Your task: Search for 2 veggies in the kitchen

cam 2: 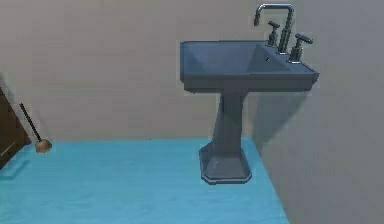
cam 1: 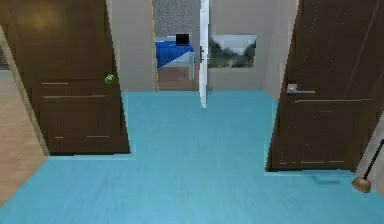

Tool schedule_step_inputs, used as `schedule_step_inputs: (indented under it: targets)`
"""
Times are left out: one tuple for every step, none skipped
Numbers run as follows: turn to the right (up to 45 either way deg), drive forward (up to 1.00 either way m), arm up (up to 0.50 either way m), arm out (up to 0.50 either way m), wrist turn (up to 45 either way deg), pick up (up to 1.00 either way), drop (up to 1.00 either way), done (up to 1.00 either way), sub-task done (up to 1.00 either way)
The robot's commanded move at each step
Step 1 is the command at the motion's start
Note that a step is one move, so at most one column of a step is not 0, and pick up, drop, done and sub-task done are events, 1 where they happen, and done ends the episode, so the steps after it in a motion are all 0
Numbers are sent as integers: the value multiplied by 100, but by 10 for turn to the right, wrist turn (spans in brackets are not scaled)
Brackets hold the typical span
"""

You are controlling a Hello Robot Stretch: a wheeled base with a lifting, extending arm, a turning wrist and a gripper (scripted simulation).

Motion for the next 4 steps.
schedule_step_inputs:
  targets:
    - [0,20,0,0,0,0,0,0,0]
    - [0,100,0,0,0,0,0,0,0]
    - [60,0,0,0,0,0,0,0,0]
    - [0,60,0,0,0,0,0,0,0]
